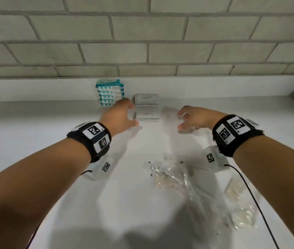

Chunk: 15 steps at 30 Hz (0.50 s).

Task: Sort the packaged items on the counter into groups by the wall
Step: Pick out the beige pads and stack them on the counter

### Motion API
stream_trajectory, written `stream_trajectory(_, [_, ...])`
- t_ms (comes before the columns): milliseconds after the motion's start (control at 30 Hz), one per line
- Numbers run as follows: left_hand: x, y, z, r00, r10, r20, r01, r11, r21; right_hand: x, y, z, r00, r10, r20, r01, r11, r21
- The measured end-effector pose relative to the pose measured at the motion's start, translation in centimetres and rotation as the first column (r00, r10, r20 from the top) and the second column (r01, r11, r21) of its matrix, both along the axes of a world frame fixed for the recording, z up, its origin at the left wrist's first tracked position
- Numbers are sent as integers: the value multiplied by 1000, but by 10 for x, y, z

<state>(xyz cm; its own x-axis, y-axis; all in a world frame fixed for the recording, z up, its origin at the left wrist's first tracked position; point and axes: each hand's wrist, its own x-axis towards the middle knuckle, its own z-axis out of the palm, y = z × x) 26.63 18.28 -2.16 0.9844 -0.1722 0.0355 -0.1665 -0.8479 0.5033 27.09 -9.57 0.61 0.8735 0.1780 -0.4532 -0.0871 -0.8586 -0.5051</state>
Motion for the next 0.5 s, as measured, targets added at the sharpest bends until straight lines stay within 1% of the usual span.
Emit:
stream_trajectory(67, [-24, -10, 3, 995, -96, -27, 97, 995, 27, -30, -14, 8, 990, 92, 109, -84, 994, -76])
stream_trajectory(133, [-50, -25, 7, 959, -262, -105, 274, 955, 111, -62, -19, 11, 973, 187, 131, -175, 979, -102])
stream_trajectory(200, [-80, -44, 10, 892, -414, -181, 446, 871, 206, -100, -17, 11, 948, 316, 46, -308, 943, -125])
stream_trajectory(233, [-93, -55, 11, 864, -467, -187, 502, 829, 246, -118, -16, 10, 927, 375, -5, -372, 918, -136])
stream_trajectory(267, [-105, -64, 10, 845, -508, -171, 535, 795, 286, -134, -15, 8, 905, 426, -25, -424, 893, -150])
stream_trajectory(300, [-117, -73, 9, 832, -535, -144, 550, 767, 330, -146, -18, 6, 892, 452, -15, -448, 877, -176])
stream_trajectory(333, [-127, -80, 9, 829, -542, -135, 550, 748, 371, -155, -25, 5, 895, 446, 16, -433, 876, -214])
stream_trajectory(400, [-142, -87, 7, 844, -506, -176, 528, 731, 431, -166, -46, 7, 925, 374, 67, -336, 888, -314])
stream_trajectory(467, [-152, -90, 4, 866, -450, -217, 498, 742, 449, -173, -72, 6, 944, 329, 14, -293, 857, -425])
stream_trajectory(500, [-156, -90, 1, 883, -418, -215, 470, 766, 439, -178, -82, 3, 947, 319, -33, -296, 828, -476])
